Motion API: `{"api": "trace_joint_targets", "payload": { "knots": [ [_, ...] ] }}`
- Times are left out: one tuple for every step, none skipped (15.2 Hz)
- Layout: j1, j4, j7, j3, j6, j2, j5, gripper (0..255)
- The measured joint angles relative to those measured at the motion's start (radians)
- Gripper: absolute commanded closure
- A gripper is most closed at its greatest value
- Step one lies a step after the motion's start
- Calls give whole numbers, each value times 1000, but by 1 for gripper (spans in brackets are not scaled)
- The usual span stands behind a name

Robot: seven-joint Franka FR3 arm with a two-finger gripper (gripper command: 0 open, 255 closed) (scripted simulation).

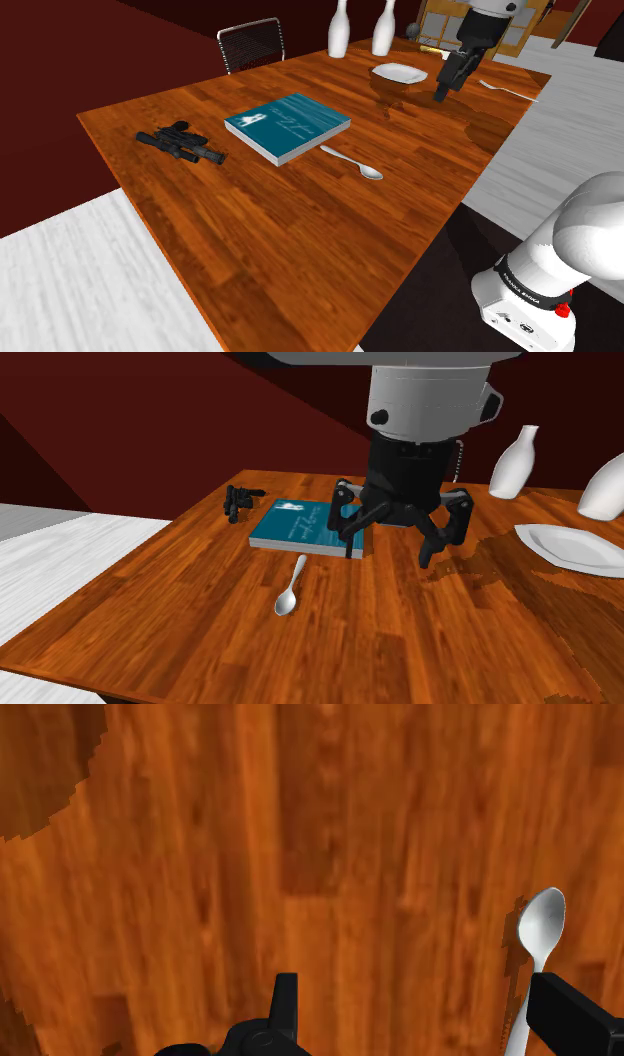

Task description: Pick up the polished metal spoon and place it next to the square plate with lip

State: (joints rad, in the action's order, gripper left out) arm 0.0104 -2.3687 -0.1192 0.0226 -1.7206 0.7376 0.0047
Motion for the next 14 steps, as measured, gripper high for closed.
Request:
{"api": "trace_joint_targets", "payload": {
  "knots": [
    [0, 0, 0, 0, 0, 0, 0, 0],
    [-3, 3, 3, -2, -7, -16, 4, 0],
    [-9, 5, 12, -11, -14, -34, 14, 0],
    [-16, 11, 24, -21, -24, -62, 25, 0],
    [-23, 21, 35, -31, -36, -96, 36, 0],
    [-30, 26, 45, -40, -50, -127, 47, 0],
    [-39, 37, 59, -53, -60, -160, 60, 0],
    [-45, 52, 67, -60, -68, -195, 70, 0],
    [-50, 64, 72, -66, -82, -233, 79, 0],
    [-55, 82, 76, -70, -94, -275, 87, 0],
    [-62, 94, 88, -81, -102, -308, 98, 0],
    [-71, 103, 100, -91, -108, -334, 110, 0],
    [-77, 118, 107, -99, -116, -368, 119, 0],
    [-84, 132, 116, -107, -127, -404, 128, 0]
  ]
}}
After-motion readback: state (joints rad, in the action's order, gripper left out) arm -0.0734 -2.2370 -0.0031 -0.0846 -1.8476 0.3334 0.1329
